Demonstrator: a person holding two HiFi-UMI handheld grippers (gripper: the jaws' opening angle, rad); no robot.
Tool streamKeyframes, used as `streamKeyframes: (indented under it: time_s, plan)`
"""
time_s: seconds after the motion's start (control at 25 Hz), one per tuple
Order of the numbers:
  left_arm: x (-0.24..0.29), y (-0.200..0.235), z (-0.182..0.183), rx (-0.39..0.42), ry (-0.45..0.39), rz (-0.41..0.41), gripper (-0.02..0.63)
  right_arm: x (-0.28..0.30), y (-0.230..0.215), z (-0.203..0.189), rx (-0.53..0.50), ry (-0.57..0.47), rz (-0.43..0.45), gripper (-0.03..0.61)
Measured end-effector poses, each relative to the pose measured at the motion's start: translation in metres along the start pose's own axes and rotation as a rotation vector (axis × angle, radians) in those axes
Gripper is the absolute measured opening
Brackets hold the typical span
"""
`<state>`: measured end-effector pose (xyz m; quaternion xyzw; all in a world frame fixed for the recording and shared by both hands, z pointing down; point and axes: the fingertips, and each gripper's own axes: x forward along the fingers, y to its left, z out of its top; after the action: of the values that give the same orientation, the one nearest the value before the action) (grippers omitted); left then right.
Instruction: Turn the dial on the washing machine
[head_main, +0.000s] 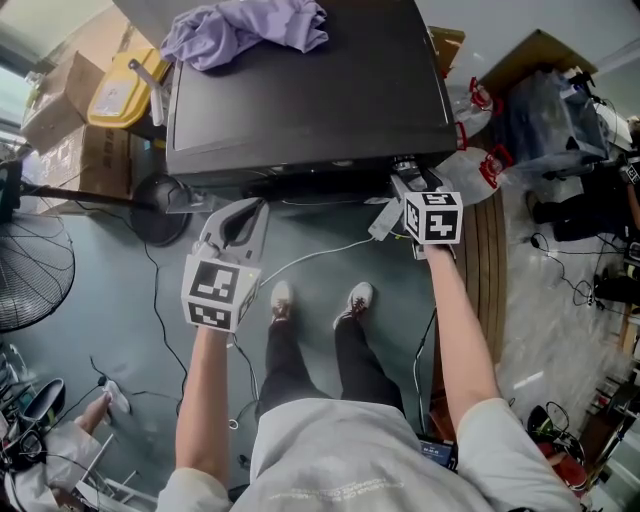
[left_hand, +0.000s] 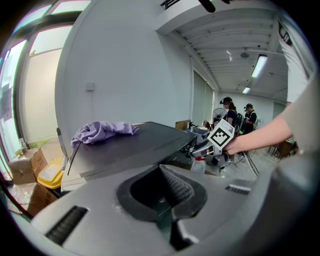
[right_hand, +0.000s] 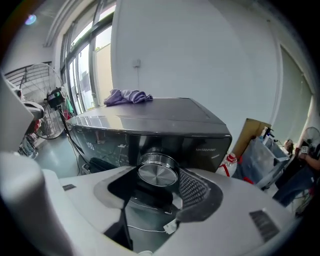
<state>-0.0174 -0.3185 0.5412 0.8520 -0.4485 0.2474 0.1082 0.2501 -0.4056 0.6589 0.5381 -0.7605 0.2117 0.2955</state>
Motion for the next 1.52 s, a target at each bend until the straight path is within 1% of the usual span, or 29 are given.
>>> streamKeyframes:
  time_s: [0.24, 0.48, 0.6, 0.76, 0.84, 1.08, 1.24, 1.4, 1.44, 1.48, 1.52]
  plan:
    - [0.000, -0.003, 0.003, -0.010, -0.012, -0.013, 0.015, 0.000, -0.002, -0.001, 0.071, -0.002, 0.054, 0.267]
    - [-0.001, -0.008, 0.011, 0.002, -0.043, -0.030, 0.015, 0.000, -0.004, 0.000, 0.194, -0.010, 0.126, 0.268]
    - [-0.001, -0.008, 0.011, 0.003, -0.047, -0.026, 0.015, 0.001, -0.004, 0.000, 0.205, -0.014, 0.132, 0.268]
    - [-0.002, -0.009, 0.011, 0.005, -0.046, -0.023, 0.015, 0.001, -0.002, 0.000, 0.188, -0.009, 0.125, 0.268]
    - [-0.003, -0.008, 0.013, 0.006, -0.049, -0.020, 0.015, -0.001, -0.001, 0.000, 0.163, -0.005, 0.118, 0.270]
    - [-0.011, -0.002, 0.024, 0.007, -0.057, 0.004, 0.015, -0.027, -0.010, 0.003, 0.100, -0.008, 0.063, 0.270]
    - [-0.017, 0.004, 0.046, 0.019, -0.085, 0.016, 0.015, -0.060, -0.015, 0.021, 0.043, -0.056, 0.002, 0.268]
    - [-0.025, 0.011, 0.073, 0.038, -0.129, 0.021, 0.015, -0.103, -0.014, 0.051, -0.019, -0.127, -0.050, 0.267]
    - [-0.029, 0.013, 0.081, 0.046, -0.143, 0.022, 0.015, -0.114, -0.013, 0.061, -0.028, -0.152, -0.063, 0.259]
    - [-0.032, 0.015, 0.090, 0.054, -0.159, 0.023, 0.015, -0.126, -0.012, 0.071, -0.037, -0.179, -0.078, 0.224]
    - [-0.036, 0.016, 0.099, 0.061, -0.175, 0.022, 0.015, -0.139, -0.012, 0.081, -0.048, -0.204, -0.097, 0.169]
